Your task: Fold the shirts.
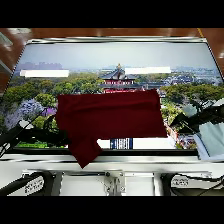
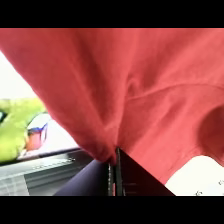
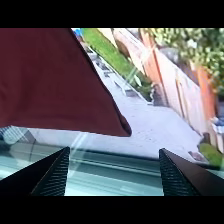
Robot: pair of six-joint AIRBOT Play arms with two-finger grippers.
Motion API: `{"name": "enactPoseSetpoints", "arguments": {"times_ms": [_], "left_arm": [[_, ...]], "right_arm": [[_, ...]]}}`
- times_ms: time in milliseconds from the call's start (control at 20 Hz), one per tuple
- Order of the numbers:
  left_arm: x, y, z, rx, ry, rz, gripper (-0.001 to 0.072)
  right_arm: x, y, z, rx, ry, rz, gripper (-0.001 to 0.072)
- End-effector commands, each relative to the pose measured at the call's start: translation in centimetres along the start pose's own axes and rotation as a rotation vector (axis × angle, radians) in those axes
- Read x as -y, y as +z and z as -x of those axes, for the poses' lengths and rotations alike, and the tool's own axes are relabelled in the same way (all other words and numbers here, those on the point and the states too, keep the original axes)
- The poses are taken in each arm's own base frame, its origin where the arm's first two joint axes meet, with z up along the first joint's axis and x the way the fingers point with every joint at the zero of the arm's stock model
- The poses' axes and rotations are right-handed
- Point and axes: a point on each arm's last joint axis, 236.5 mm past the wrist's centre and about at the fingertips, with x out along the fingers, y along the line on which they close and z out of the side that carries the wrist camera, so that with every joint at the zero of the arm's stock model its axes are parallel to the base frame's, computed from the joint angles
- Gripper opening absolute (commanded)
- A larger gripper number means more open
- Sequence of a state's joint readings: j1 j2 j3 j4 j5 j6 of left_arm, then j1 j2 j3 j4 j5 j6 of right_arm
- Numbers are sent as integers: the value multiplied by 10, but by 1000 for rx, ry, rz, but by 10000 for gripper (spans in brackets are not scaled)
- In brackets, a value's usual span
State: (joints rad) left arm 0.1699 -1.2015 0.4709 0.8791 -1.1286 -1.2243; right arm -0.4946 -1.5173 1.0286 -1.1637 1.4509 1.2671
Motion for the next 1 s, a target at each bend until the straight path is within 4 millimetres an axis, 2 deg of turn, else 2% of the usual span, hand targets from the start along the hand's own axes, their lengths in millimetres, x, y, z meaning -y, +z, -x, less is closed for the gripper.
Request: {"name": "enactPoseSetpoints", "arguments": {"times_ms": [0, 200, 350, 450, 600, 650, 700, 750, 850, 950], "left_arm": [[3, -1, 2, 0, -5, -18, 41], [6, 5, 7, 16, -6, -40, 41], [10, 14, 12, 35, -6, -55, 41], [13, 19, 16, 49, -6, -64, 41], [17, 28, 22, 71, -6, -78, 41], [19, 31, 25, 79, -5, -83, 41], [20, 34, 26, 86, -5, -88, 41], [22, 37, 29, 93, -5, -93, 42], [26, 42, 34, 103, -7, -123, 41], [40, 54, 52, 150, -6, -228, 40]], "right_arm": [[-8, -1, -19, 4, 67, -35, 686], [-10, -15, -39, -54, 113, -63, 686], [-15, -19, -50, -67, 116, -57, 686], [-24, -14, -59, -57, 84, -10, 682], [-37, 0, -71, -9, 36, 27, 446], [-40, 2, -72, -6, 31, 40, 246], [-42, 4, -70, -2, 32, 45, 123], [-47, 5, -66, -6, 46, 54, 65], [-60, 5, -52, -17, 77, 129, 64], [-79, 17, -28, 36, 92, 222, 64]]}}
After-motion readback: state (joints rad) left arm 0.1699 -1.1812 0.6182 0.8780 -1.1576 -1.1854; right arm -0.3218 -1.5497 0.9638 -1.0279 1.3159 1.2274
